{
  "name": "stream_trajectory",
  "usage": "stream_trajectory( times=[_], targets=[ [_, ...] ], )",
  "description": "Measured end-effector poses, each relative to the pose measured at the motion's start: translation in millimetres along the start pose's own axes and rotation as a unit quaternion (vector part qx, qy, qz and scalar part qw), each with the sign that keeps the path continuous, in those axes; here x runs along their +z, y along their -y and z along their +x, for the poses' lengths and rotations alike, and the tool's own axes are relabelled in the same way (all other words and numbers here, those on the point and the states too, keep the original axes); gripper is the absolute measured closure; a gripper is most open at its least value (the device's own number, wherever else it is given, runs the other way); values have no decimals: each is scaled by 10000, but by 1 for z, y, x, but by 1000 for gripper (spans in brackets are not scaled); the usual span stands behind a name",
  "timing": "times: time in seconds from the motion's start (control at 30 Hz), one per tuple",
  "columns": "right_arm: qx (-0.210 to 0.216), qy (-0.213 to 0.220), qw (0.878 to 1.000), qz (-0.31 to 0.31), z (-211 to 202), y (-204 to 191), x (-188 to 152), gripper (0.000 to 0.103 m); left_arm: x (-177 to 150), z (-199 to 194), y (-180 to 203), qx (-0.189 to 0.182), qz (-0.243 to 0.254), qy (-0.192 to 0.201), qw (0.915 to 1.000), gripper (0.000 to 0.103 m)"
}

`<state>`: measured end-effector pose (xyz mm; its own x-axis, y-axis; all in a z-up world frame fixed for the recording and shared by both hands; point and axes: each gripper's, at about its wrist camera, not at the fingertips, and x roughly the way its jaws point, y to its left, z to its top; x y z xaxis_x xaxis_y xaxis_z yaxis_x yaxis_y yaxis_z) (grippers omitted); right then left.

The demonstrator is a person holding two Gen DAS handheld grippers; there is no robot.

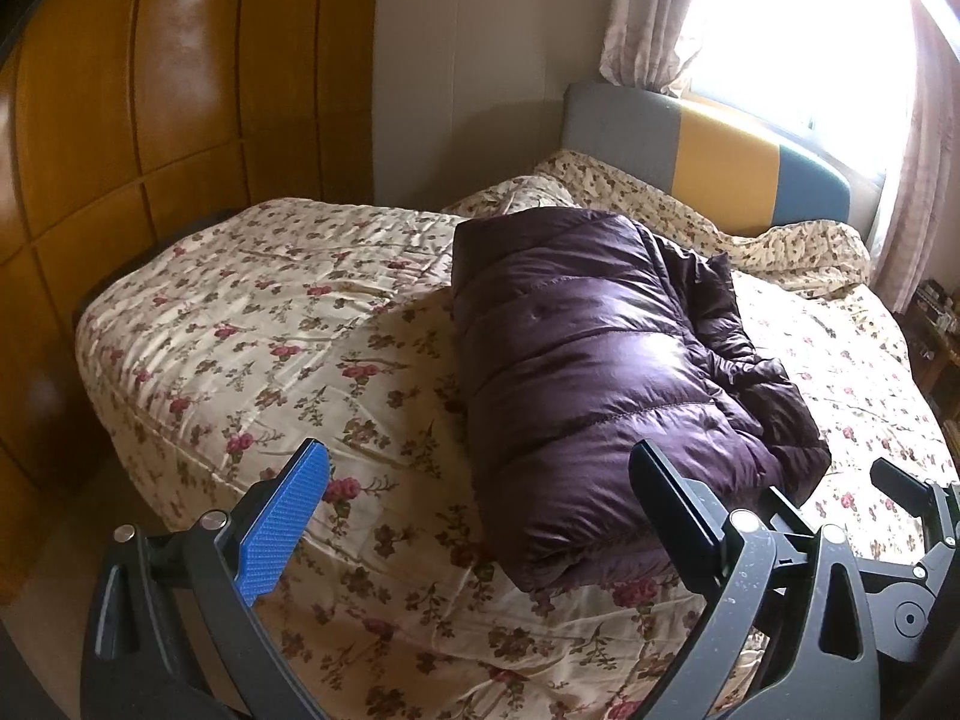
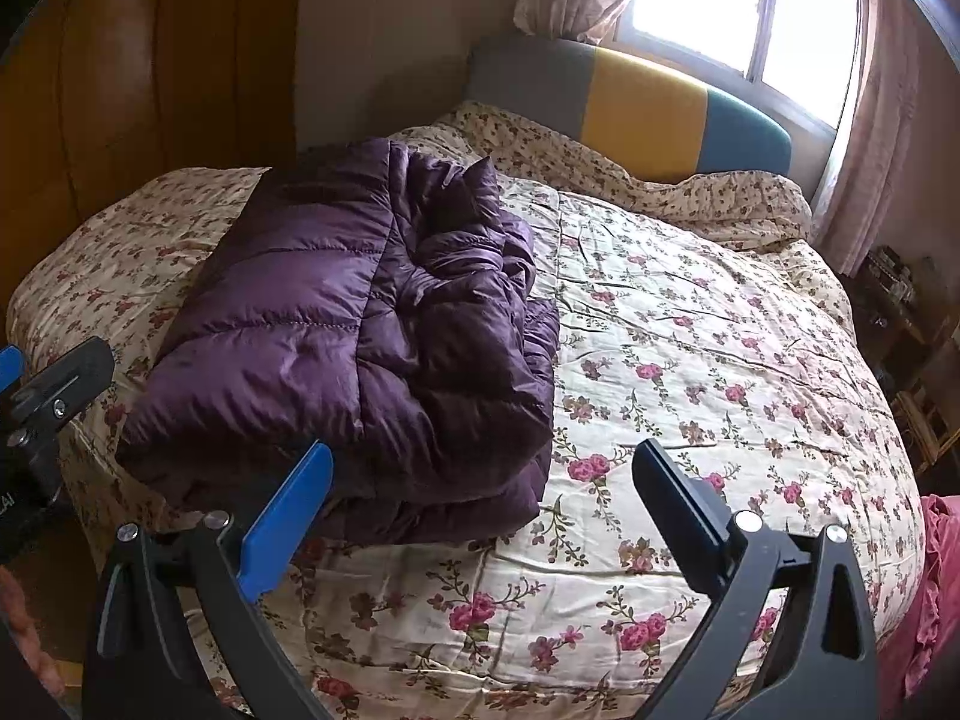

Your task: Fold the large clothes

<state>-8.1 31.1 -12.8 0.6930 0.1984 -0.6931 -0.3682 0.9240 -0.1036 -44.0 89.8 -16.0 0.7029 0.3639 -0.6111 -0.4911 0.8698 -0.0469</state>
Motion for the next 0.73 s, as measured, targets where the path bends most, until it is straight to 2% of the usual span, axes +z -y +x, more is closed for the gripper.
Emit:
stream_trajectory(
  times=[0.73],
  targets=[
    [11, 31, 10000, 58, 2, 0, 0, 3, -3, 3, -1, 47, -59, -102, 9999, 4]
  ],
)
